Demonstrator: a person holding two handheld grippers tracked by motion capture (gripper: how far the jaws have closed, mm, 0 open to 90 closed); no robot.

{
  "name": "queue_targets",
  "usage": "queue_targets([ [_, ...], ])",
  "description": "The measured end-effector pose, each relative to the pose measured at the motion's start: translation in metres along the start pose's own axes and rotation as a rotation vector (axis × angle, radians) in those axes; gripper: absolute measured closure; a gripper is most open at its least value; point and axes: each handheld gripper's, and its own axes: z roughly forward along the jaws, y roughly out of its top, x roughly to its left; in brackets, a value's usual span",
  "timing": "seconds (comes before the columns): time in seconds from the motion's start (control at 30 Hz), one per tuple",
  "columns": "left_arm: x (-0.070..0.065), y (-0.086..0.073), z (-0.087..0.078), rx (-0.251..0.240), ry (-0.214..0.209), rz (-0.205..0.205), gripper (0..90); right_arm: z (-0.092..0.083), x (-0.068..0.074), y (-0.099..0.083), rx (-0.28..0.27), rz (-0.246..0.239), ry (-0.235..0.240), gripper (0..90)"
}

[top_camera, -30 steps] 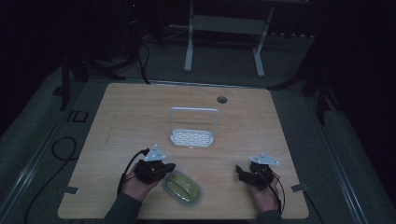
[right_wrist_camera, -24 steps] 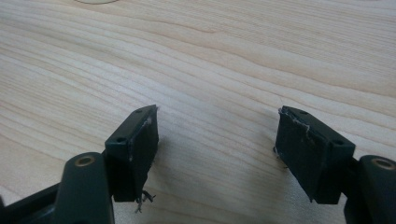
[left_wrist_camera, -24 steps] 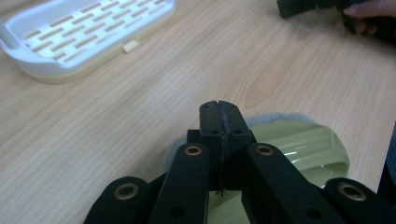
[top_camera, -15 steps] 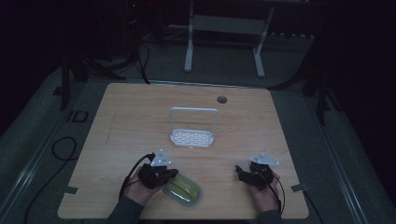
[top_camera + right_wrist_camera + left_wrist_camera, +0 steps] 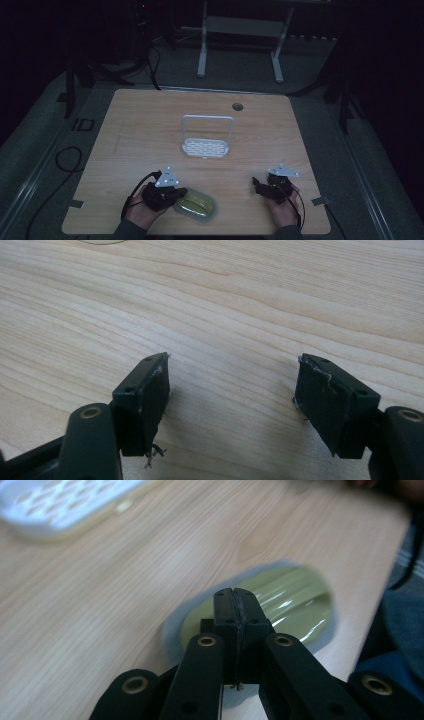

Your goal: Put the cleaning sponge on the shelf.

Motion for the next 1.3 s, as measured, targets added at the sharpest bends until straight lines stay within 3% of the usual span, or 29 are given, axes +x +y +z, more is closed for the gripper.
queue_targets([
  [0.23, -0.015, 0.018, 0.008, -0.006, -0.055, 0.065, 89.7, 0.000, 0.000, 0.000, 0.000, 0.000, 0.000, 29.4],
  [0.33, -0.027, 0.025, 0.022, 0.022, -0.093, 0.103, 89.7, 0.000, 0.000, 0.000, 0.000, 0.000, 0.000, 29.4],
  [0.6, -0.044, 0.030, 0.046, 0.072, -0.139, 0.162, 89.7, 0.000, 0.000, 0.000, 0.000, 0.000, 0.000, 29.4],
  [0.77, -0.045, 0.030, 0.054, 0.085, -0.135, 0.166, 89.7, 0.000, 0.000, 0.000, 0.000, 0.001, 0.000, 29.4],
  [0.97, -0.042, 0.031, 0.056, 0.075, -0.121, 0.138, 89.8, 0.000, 0.000, 0.000, 0.000, 0.000, 0.000, 29.4],
  [1.3, -0.026, 0.032, 0.051, 0.062, -0.070, 0.103, 89.8, 0.000, 0.000, 0.000, 0.000, 0.000, 0.000, 29.4],
])
